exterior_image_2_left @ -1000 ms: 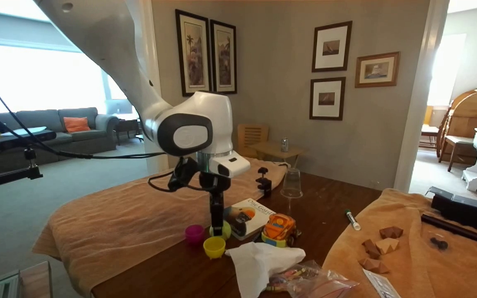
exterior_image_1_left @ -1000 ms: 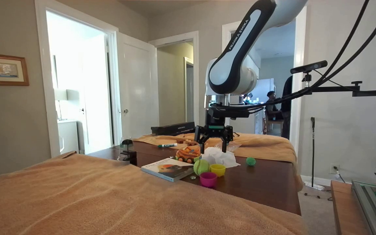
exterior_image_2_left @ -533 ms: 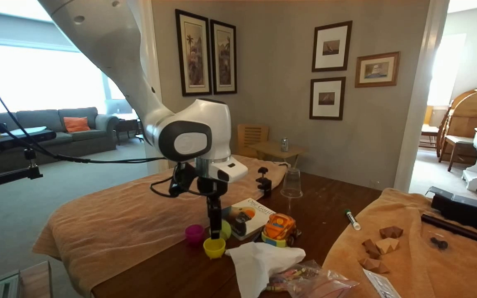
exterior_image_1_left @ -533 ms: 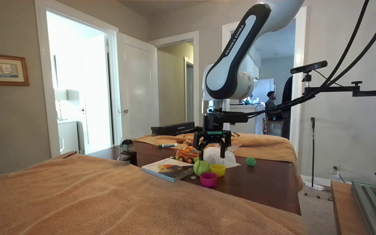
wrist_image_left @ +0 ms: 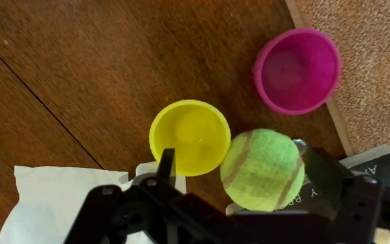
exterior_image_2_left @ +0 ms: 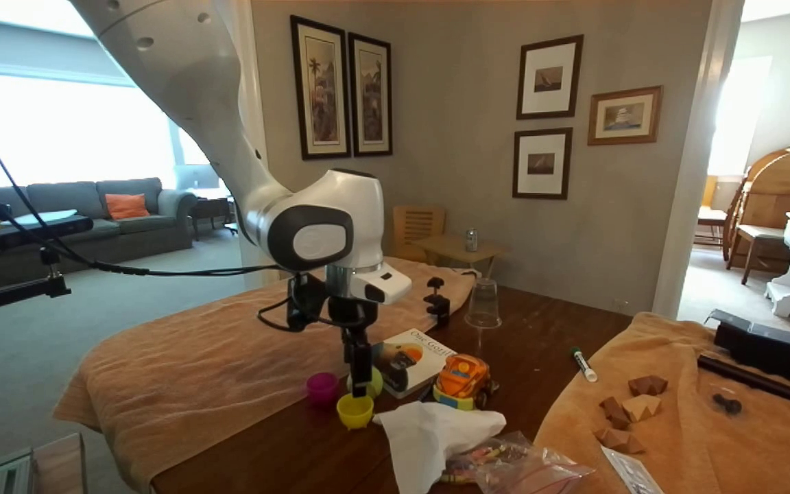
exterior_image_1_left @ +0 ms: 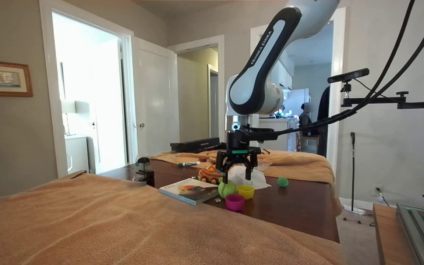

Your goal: Move the tennis ball to the right side of the toy car

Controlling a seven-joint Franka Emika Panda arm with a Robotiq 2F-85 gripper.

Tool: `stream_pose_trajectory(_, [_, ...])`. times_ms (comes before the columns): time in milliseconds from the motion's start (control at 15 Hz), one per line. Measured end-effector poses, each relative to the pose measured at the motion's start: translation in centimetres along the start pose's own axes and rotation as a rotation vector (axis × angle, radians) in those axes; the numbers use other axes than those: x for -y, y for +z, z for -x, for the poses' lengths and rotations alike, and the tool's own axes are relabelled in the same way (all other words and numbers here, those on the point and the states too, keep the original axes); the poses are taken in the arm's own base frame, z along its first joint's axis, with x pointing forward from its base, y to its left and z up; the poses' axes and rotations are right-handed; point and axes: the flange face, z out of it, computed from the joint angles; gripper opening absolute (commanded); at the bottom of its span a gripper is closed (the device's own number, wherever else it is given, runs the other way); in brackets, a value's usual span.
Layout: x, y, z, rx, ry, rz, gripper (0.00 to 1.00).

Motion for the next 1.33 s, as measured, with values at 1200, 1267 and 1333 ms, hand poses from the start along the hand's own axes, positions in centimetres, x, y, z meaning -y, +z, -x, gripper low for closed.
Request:
stream_pose_trajectory(1200, [2.9, 1.9, -1.4, -0.063, -0.238, 0.035, 1.0])
stream_pose_trajectory(1267, [2.9, 1.9, -1.5, -0.068, -0.243, 0.036, 1.0])
stream_pose_trajectory(1333, [3.0, 1.9, -1.7, -0.072, -0.247, 0.036, 1.0])
